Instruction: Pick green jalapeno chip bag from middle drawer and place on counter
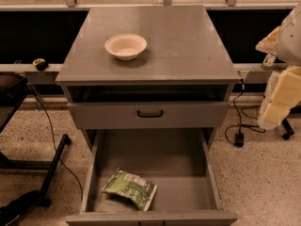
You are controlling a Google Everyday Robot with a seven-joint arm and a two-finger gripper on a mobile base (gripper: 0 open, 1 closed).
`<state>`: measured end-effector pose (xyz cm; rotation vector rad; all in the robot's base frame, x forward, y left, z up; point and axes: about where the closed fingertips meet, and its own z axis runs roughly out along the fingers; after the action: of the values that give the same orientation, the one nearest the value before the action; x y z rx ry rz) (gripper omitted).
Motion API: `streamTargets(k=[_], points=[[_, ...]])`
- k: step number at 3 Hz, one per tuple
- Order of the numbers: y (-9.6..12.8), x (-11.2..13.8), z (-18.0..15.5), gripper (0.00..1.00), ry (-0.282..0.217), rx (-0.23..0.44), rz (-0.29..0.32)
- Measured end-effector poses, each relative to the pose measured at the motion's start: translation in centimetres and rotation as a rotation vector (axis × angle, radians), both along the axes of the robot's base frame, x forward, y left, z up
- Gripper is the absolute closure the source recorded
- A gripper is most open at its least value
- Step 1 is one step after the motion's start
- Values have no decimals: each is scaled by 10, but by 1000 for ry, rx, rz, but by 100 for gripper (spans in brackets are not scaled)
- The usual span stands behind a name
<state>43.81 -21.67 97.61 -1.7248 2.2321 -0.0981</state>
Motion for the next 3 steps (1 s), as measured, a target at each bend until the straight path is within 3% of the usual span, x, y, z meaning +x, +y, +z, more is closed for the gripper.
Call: streamTargets(k=[1,2,3], points=[[0,0,0,0,0,0,0],[32,17,-57,0,84,65,57],[89,20,-138,0,165,153,130]])
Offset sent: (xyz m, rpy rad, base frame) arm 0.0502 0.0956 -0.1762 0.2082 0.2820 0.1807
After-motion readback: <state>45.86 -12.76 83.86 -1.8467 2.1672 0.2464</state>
